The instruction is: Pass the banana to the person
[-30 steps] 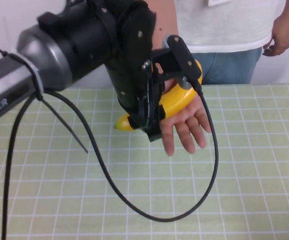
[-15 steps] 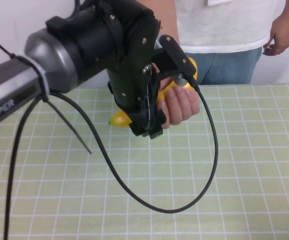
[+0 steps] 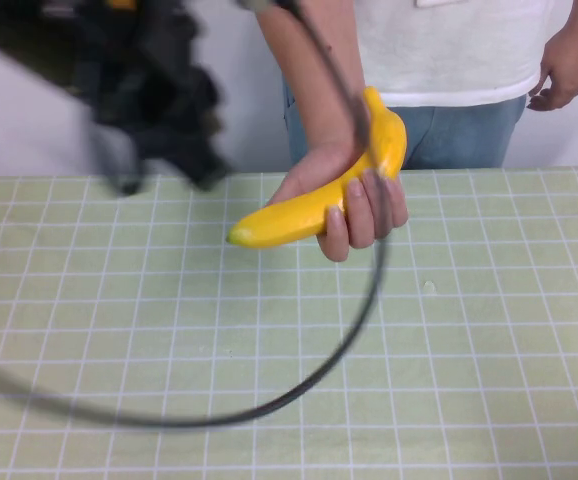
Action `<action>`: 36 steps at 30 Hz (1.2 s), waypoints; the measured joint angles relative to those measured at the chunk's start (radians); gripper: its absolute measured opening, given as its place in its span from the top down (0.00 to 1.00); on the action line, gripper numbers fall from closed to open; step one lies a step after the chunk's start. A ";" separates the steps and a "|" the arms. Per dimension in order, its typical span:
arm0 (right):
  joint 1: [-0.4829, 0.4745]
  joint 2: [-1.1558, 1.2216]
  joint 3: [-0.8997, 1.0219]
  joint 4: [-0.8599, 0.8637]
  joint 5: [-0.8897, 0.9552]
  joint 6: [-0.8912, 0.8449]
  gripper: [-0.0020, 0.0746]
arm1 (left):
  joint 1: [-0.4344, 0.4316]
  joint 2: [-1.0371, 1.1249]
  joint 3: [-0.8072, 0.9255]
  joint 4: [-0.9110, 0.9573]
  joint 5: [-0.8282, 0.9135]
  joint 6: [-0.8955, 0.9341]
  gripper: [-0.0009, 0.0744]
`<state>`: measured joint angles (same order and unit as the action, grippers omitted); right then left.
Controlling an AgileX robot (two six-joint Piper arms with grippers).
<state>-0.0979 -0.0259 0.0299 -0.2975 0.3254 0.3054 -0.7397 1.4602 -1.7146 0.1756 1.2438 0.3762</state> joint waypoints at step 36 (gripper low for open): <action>0.000 0.000 0.000 0.000 0.000 0.000 0.99 | 0.041 -0.820 0.883 0.026 -0.113 -0.256 0.99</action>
<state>-0.0979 -0.0259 0.0299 -0.2975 0.3254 0.3054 -0.6990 0.6404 -0.8315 0.2018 1.1309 0.1206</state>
